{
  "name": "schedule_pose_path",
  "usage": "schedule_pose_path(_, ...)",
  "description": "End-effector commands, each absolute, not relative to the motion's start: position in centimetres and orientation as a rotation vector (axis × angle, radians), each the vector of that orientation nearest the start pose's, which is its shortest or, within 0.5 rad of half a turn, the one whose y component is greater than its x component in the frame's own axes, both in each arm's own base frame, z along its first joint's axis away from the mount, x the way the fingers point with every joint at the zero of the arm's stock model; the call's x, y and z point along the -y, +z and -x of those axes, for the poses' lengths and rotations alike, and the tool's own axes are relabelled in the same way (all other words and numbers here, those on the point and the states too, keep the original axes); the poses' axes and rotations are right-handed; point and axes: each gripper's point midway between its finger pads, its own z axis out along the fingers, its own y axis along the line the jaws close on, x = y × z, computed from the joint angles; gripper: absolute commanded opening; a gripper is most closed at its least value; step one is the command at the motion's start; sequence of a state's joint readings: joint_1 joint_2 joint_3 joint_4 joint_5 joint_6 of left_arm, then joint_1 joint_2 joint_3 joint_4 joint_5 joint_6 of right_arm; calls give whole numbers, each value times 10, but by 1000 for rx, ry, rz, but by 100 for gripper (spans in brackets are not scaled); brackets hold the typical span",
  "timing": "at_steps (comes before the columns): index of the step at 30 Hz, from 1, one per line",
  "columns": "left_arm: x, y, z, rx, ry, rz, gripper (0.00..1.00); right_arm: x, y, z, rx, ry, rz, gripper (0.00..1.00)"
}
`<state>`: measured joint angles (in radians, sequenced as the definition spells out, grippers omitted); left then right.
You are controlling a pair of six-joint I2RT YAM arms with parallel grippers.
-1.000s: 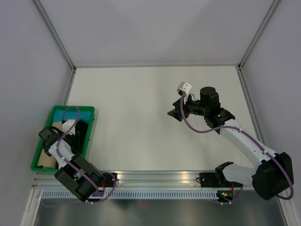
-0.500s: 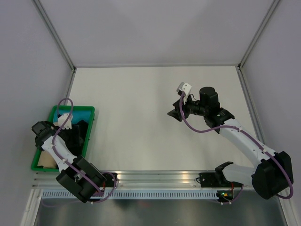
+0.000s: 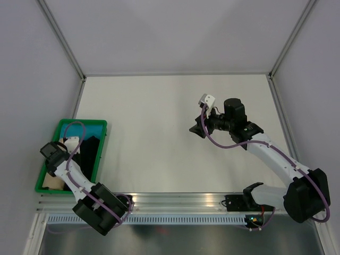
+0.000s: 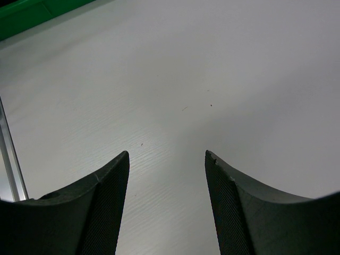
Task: Roll the t-shirts
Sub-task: Place the rolled tshirt into the container
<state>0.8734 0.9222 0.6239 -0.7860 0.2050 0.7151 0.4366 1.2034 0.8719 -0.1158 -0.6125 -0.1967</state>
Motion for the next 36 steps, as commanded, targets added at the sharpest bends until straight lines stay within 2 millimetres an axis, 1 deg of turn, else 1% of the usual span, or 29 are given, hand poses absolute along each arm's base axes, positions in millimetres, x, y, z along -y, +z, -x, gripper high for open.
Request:
schedule_pose_path(1,-177,61,-105,-2742,522,188,10,-243,215,-289,-1719,777,1005,65)
schedule_pose_path(3,-181,65,-103,-2740,557,215,10,-243,215,-290,-1722,778,1005,65)
schedule_pose_path(4,-180,67,-104,-2731,541,222,10,-244,214,-289,-1723,783,1008,65)
schedule_pose_path(5,-172,66,-107,-2729,483,220,11,-244,214,-289,-1720,781,1011,65)
schedule_pose_path(6,-169,66,-108,-2725,456,220,11,-244,214,-289,-1719,778,1011,65)
schedule_pose_path(8,-164,58,-107,-2747,416,211,12,-243,213,-290,-1724,774,1009,65)
schedule_pose_path(9,-161,50,-104,-2768,395,212,12,-243,211,-289,-1730,776,1009,65)
schedule_pose_path(11,-160,42,-97,-2807,394,197,11,-242,211,-289,-1728,771,1012,65)
schedule_pose_path(12,-159,38,-96,-2816,390,198,11,-242,211,-288,-1727,770,1013,65)
schedule_pose_path(13,-161,39,-96,-2817,396,199,11,-241,212,-288,-1722,767,1013,65)
schedule_pose_path(14,-163,42,-98,-2810,402,207,11,-241,212,-288,-1722,767,1012,65)
schedule_pose_path(15,-171,55,-105,-2774,431,215,11,-241,212,-289,-1722,765,1008,65)
schedule_pose_path(17,-178,75,-121,-2694,439,225,14,-241,213,-289,-1719,766,1005,65)
schedule_pose_path(18,-188,98,-134,-2633,474,225,15,-241,213,-289,-1718,767,1001,65)
schedule_pose_path(19,-191,107,-141,-2599,468,236,16,-242,215,-288,-1715,769,999,65)
schedule_pose_path(21,-203,117,-152,-2590,466,245,17,-241,216,-288,-1710,764,997,65)
schedule_pose_path(22,-207,115,-154,-2600,465,259,16,-241,217,-288,-1710,764,997,65)
schedule_pose_path(24,-212,105,-155,-2635,442,273,12,-240,217,-287,-1706,760,998,65)
schedule_pose_path(25,-214,95,-156,-2659,418,285,11,-240,217,-288,-1708,759,997,65)
schedule_pose_path(26,-214,92,-159,-2654,408,281,11,-240,216,-287,-1712,759,999,65)
schedule_pose_path(28,-208,79,-157,-2675,360,274,11,-239,217,-288,-1711,753,998,65)
schedule_pose_path(29,-209,74,-157,-2682,361,274,11,-239,217,-288,-1711,749,997,65)
schedule_pose_path(30,-205,62,-152,-2709,346,280,11,-238,216,-289,-1714,747,995,65)
schedule_pose_path(32,-203,49,-144,-2753,343,276,10,-239,215,-288,-1719,750,996,65)
schedule_pose_path(33,-196,40,-138,-2777,322,276,10,-238,214,-288,-1722,748,993,65)
schedule_pose_path(35,-190,33,-134,-2787,307,271,10,-238,214,-289,-1722,740,992,65)
schedule_pose_path(36,-185,27,-130,-2796,294,268,10,-237,214,-290,-1724,735,986,66)
